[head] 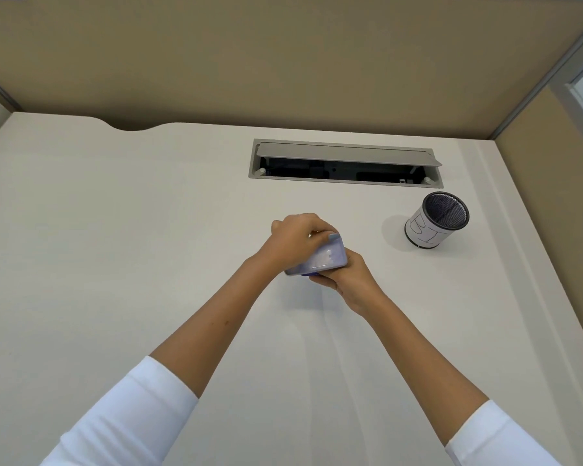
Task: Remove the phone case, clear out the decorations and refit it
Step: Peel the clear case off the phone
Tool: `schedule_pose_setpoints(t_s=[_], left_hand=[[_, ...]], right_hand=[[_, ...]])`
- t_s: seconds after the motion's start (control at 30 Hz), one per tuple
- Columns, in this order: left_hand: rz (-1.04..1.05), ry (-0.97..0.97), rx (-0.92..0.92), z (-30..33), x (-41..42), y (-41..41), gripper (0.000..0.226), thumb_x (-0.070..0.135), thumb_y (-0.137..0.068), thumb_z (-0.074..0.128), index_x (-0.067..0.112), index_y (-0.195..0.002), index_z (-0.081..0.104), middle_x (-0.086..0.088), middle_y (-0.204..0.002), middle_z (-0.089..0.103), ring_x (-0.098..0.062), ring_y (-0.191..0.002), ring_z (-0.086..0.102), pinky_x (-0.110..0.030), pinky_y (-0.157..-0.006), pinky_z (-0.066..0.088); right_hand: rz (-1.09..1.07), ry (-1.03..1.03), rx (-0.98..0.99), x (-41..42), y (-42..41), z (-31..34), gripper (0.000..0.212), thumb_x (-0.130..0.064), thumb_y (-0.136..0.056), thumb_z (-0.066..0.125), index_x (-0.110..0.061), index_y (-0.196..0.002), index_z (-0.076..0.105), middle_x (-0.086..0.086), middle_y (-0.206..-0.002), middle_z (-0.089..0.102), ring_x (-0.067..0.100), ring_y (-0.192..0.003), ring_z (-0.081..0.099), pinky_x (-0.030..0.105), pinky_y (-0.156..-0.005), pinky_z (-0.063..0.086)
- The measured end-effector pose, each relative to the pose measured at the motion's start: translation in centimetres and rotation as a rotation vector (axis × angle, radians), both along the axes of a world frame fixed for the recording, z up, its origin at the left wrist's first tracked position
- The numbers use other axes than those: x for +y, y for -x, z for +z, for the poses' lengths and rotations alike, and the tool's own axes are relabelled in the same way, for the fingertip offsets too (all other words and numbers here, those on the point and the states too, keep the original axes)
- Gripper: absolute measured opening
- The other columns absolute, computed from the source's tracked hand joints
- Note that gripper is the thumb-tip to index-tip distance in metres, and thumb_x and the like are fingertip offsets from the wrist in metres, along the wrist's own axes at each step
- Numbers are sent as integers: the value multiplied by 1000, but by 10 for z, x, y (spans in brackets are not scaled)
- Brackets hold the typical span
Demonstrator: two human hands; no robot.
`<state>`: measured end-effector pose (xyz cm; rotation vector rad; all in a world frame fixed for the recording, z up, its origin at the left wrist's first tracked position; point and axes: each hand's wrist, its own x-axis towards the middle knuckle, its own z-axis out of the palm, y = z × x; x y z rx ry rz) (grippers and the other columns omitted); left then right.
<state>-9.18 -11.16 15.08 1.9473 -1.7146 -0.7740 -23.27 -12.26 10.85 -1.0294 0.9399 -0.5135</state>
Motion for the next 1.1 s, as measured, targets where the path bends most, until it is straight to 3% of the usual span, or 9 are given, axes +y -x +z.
schedule_pose_setpoints(t_s=[0.17,0.33,0.67,0.9,1.1], left_hand=[[-21,-10,89,-2,-8,-5,16,34,-91,61,28,-95,75,9,-103,69,-15,-96,59,-47,-96,41],[-14,112,141,-10,-6,-7,12,28,-87,65,27,-90,76,13,-91,69,-13,-90,63,-49,-92,45],[-13,226,125,-15,-1,-4,14,25,-89,63,23,-92,77,6,-94,72,-14,-88,64,-49,-89,47],[-96,164,64,1,9,-19,36,34,-92,59,18,-123,63,1,-115,68,-16,-106,60,-43,-97,45],[-227,75,-109,-11,33,-27,78,54,-76,71,17,-138,41,1,-132,52,-16,-114,51,-34,-94,43]], right_hand=[[11,-18,3,0,-2,0,29,5,-85,58,-6,-112,61,13,-102,69,25,-89,70,30,-80,58],[16,-12,-15,1,-2,1,28,7,-84,58,-9,-107,63,13,-100,70,25,-88,71,29,-78,58],[7,-8,-1,2,-3,1,25,8,-83,58,-11,-99,64,11,-93,71,24,-86,71,31,-80,58],[-16,-12,-20,0,2,0,29,4,-85,59,-17,-104,66,8,-97,72,22,-88,71,31,-82,57],[-64,-31,-27,-1,9,-2,28,7,-84,60,-14,-101,68,7,-93,74,20,-88,71,26,-74,57]])
